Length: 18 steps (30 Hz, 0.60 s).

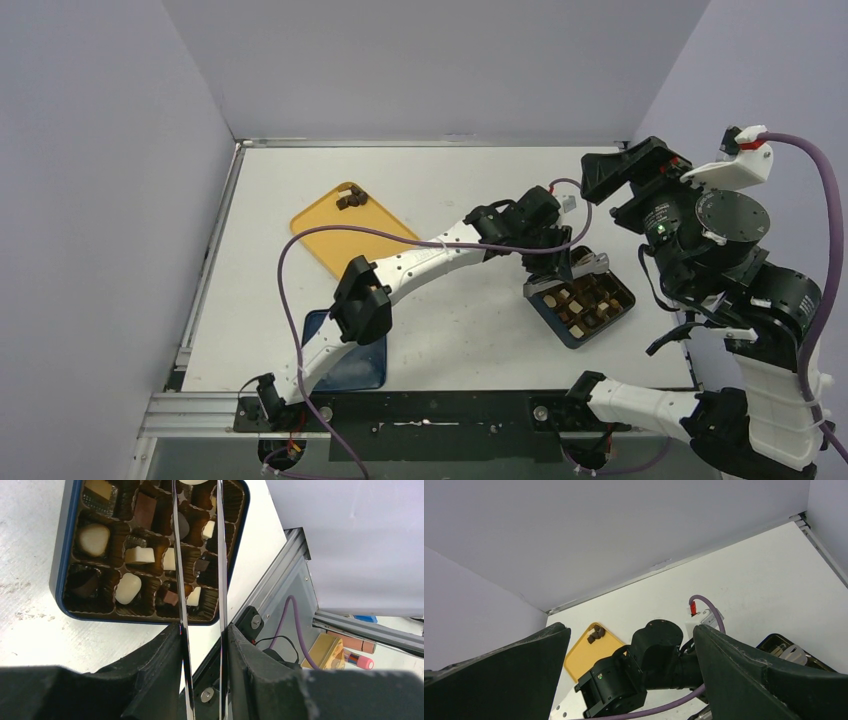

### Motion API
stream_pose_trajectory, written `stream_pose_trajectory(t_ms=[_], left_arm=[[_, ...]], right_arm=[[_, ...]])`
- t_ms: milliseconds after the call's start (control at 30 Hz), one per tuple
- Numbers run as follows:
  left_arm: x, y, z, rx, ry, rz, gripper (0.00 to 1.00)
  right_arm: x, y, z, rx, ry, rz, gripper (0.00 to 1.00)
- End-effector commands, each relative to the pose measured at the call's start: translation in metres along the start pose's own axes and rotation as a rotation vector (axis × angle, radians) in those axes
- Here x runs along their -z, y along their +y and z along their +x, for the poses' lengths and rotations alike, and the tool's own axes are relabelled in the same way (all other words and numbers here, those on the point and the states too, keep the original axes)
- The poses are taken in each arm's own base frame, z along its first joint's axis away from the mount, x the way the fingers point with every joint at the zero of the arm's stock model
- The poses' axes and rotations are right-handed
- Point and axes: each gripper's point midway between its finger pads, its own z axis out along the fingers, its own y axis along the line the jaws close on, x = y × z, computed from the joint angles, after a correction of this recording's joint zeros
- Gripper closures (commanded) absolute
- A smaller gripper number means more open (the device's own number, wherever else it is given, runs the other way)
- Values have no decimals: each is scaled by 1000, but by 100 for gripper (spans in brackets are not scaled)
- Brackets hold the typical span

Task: Pack the chocolate
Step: Place the fake chocolate in the packing box.

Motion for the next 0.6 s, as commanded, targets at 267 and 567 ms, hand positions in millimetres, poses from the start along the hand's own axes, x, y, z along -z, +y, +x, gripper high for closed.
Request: stream_pose_trajectory(t_ms=[267,567], left_arm=[[0,-4,-17,-15,-49,24,70],[0,1,-12,-20,-29,10,66]], right_arm=[[-4,8,-6,11,-17,-10,0],[-1,5,-12,-3,-35,-3,0]])
